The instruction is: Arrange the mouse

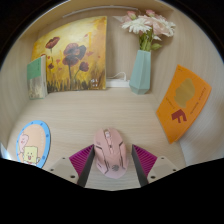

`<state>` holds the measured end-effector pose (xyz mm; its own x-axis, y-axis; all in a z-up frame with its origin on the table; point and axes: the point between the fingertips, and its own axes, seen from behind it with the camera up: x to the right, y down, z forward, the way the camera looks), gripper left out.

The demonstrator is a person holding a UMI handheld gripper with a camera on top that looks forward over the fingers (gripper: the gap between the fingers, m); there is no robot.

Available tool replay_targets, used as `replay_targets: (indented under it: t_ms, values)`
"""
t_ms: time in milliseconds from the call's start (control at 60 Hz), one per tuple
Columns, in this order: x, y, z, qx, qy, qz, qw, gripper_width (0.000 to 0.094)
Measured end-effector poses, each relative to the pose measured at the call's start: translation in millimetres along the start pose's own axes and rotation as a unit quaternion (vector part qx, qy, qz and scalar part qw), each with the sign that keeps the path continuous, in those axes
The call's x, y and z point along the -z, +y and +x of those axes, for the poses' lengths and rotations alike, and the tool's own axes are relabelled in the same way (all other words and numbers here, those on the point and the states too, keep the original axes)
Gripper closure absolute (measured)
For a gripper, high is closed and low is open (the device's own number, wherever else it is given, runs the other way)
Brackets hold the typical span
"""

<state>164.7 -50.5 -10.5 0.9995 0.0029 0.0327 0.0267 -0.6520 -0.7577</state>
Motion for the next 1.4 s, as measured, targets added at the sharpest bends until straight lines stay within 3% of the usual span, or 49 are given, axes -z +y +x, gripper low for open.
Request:
replay_targets:
  t_ms: [117, 150, 183, 450, 517, 683, 783, 900, 1000, 1233, 1400]
  values:
    - [-10, -6, 5, -0.022, -0.001, -0.008, 1.0, 0.0227]
    - [-12, -7, 5, -0.03, -0.003, -0.011, 0.999, 0.029]
    - [-14, -8, 8, -0.032, 0.0, -0.014, 0.999, 0.0422]
    - [-3, -16, 11, -0.065, 0.032, -0.055, 0.996, 0.0499]
    - [14, -47, 9, -0.074, 0.044, -0.038, 0.996, 0.0523]
    - [70, -173, -28, -0.072, 0.044, 0.056, 0.995, 0.0524]
    - [103, -234, -78, -0.055, 0.022, 0.106, 0.993, 0.0523]
    - [125, -258, -156, -0.03, -0.018, 0.128, 0.991, 0.0521]
    - [123, -238, -220, -0.005, -0.046, 0.119, 0.992, 0.0523]
    - [64, -80, -281, 0.011, -0.053, -0.03, 0.998, 0.0524]
    - [33, 3, -278, 0.007, -0.044, -0.08, 0.996, 0.0525]
